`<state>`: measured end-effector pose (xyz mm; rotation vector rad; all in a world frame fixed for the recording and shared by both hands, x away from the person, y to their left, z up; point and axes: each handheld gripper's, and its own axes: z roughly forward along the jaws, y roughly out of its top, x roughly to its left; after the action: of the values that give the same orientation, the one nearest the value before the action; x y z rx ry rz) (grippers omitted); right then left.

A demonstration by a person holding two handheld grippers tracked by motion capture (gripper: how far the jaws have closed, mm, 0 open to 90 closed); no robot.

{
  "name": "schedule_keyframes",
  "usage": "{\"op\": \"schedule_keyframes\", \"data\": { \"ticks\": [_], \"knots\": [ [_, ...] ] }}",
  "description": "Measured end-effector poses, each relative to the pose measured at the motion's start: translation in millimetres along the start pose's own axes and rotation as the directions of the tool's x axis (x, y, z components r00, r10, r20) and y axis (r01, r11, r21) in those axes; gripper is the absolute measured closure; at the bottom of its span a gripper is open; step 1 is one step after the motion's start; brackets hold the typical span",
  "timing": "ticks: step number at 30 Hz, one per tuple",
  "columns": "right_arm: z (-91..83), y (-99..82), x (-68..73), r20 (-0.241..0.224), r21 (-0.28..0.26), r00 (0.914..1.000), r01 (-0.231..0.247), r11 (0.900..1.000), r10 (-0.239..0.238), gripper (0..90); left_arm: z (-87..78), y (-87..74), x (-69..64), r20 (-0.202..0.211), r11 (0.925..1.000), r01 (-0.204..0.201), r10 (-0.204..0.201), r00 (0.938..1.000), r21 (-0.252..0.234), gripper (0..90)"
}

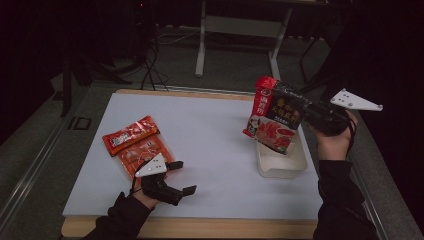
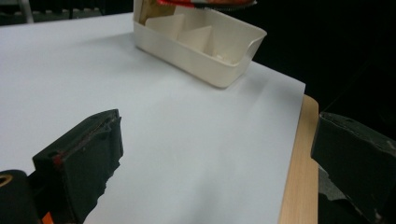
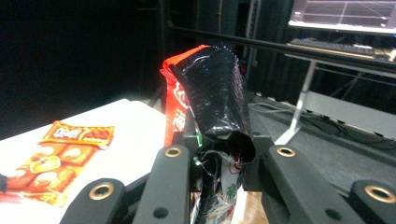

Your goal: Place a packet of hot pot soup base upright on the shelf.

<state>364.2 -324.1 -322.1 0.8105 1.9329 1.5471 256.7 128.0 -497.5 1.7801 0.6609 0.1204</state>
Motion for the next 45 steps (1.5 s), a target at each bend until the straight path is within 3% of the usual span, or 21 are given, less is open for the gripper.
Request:
{"op": "schedule_keyframes", "data": {
  "ticks": [8, 16, 21, 25, 33, 39, 45],
  "knots": [
    [0.5, -2.7, -21.3, 0.049, 0.032, 0.9987, -0.014, 0.9994, 0.013, 77.2, -1.8, -14.4, -5.9, 0.009, 0.9996, 0.004, -0.004, 1.0000, 0.029, 2.5],
    [6.0, -11.4, -39.8, 0.080, 0.052, 0.9968, -0.012, 0.9986, 0.008, 77.2, -4.1, -14.2, -4.0, 0.003, 0.9999, 0.007, -0.008, 1.0000, 0.009, 2.4],
    [9.4, -18.7, -52.2, 0.062, 0.051, 0.9980, -0.014, 0.9986, 0.011, 77.2, -3.6, -14.8, -3.2, -0.001, 0.9999, 0.001, -0.001, 1.0000, 0.011, 2.4],
    [13.5, -23.6, -59.4, 0.053, 0.035, 0.9973, 0.049, 0.9982, -0.051, 76.9, -3.1, -15.7, -2.9, 0.004, 0.9999, -0.001, 0.001, 1.0000, 0.012, 2.4],
    [24.5, -36.5, -68.2, 0.031, 0.071, 0.9948, 0.095, 0.9930, -0.097, 76.8, -3.4, -16.3, -2.0, 0.010, 0.9999, 0.011, -0.011, 0.9999, 0.009, 2.5],
    [29.8, -46.3, -70.5, 0.019, 0.075, 0.9934, 0.111, 0.9910, -0.113, 76.6, -3.5, -16.8, -0.8, 0.011, 0.9998, 0.019, -0.020, 0.9997, 0.008, 2.5],
    [40.3, -50.7, -67.7, -0.037, 0.087, 0.9922, 0.122, 0.9887, -0.119, 76.1, -3.7, -16.8, -0.6, 0.012, 0.9998, 0.019, -0.020, 0.9997, 0.007, 2.5]
  ]
}}
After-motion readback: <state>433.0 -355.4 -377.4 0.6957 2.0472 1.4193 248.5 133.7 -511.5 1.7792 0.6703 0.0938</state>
